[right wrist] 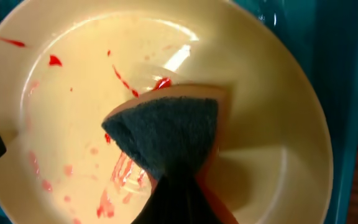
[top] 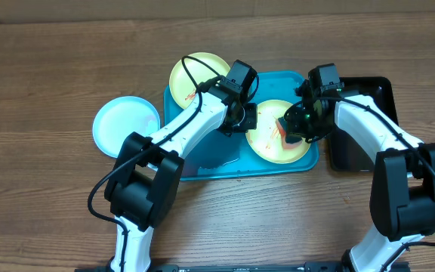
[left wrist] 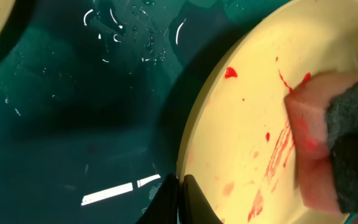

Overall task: Clean dirty plates on tray and stack at the side
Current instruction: 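Bring the sponge in the right gripper onto the held yellow plate, then scrub the yellow plate's red smear with the sponge in the right gripper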

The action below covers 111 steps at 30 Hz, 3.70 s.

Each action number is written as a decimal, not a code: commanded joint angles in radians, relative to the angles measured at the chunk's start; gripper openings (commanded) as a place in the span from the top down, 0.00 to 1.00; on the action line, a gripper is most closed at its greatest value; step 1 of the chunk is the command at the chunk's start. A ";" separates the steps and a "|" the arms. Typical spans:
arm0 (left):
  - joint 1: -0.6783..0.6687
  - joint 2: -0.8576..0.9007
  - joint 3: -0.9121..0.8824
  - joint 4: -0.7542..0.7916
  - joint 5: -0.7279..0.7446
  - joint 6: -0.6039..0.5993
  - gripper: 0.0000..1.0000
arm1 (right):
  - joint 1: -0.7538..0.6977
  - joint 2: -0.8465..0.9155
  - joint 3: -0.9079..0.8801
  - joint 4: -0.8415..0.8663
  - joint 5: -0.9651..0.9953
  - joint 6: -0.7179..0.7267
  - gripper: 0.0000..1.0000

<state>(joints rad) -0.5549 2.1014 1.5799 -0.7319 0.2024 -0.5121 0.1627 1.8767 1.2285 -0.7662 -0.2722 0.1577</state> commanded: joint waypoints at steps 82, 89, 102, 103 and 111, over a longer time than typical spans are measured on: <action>-0.013 0.016 0.005 -0.004 0.100 0.014 0.96 | 0.034 -0.001 0.055 -0.056 -0.006 0.174 0.96; -0.013 0.016 0.005 -0.012 0.076 0.010 0.96 | -0.052 0.000 0.036 0.040 0.027 0.210 0.96; -0.013 0.016 0.005 -0.011 0.076 0.006 0.96 | 0.077 0.000 0.035 0.017 0.023 0.181 0.96; -0.012 0.016 0.005 -0.010 0.075 0.006 0.96 | 0.086 0.000 0.035 0.000 0.015 0.169 0.96; 0.020 0.016 0.005 -0.011 0.079 -0.010 0.96 | 0.098 0.000 0.001 -0.068 0.010 0.158 0.96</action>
<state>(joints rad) -0.5507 2.1139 1.5757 -0.7406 0.2771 -0.5179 0.2642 1.8767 1.2568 -0.8360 -0.2623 0.3168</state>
